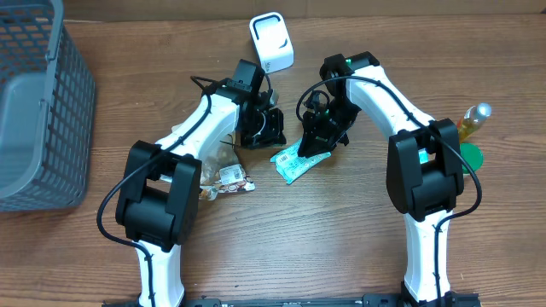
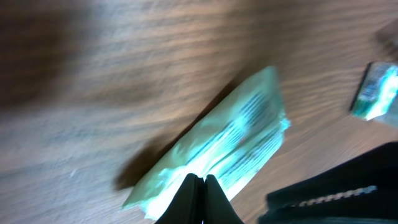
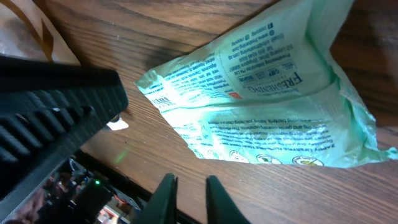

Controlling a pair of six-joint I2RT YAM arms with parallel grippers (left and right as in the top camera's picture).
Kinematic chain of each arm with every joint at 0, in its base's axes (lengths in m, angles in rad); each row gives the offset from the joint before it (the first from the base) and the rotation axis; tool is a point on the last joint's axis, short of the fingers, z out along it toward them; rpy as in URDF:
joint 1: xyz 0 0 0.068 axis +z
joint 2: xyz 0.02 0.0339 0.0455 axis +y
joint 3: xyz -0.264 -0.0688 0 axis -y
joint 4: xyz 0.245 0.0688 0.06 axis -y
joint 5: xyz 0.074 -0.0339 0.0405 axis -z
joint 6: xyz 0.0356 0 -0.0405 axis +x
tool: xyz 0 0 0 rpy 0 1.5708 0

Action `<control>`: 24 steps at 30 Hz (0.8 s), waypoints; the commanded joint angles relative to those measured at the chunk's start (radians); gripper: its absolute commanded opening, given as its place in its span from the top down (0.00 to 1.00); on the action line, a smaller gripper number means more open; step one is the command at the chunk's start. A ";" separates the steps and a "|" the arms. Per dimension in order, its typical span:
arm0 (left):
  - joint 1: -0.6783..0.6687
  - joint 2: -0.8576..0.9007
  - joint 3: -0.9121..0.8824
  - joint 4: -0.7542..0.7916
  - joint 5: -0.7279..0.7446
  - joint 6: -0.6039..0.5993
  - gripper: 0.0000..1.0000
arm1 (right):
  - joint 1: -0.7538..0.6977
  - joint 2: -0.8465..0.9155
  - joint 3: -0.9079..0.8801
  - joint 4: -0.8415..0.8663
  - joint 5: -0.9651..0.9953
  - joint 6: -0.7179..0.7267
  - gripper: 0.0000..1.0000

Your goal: Scan the item barcode

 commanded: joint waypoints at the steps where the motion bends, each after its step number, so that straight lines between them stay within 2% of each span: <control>1: -0.002 0.011 0.012 -0.043 -0.012 0.064 0.96 | -0.002 -0.032 0.018 -0.005 -0.001 0.000 0.89; 9: -0.039 0.011 -0.020 -0.051 -0.080 0.072 0.93 | 0.033 -0.032 0.018 0.007 0.114 0.115 0.92; 16: -0.055 0.011 -0.023 -0.067 -0.175 0.071 0.92 | 0.039 -0.032 0.017 0.005 0.179 0.156 0.96; 24: -0.055 0.013 -0.064 -0.034 -0.196 0.055 0.92 | 0.039 -0.032 0.016 0.019 0.195 0.160 0.96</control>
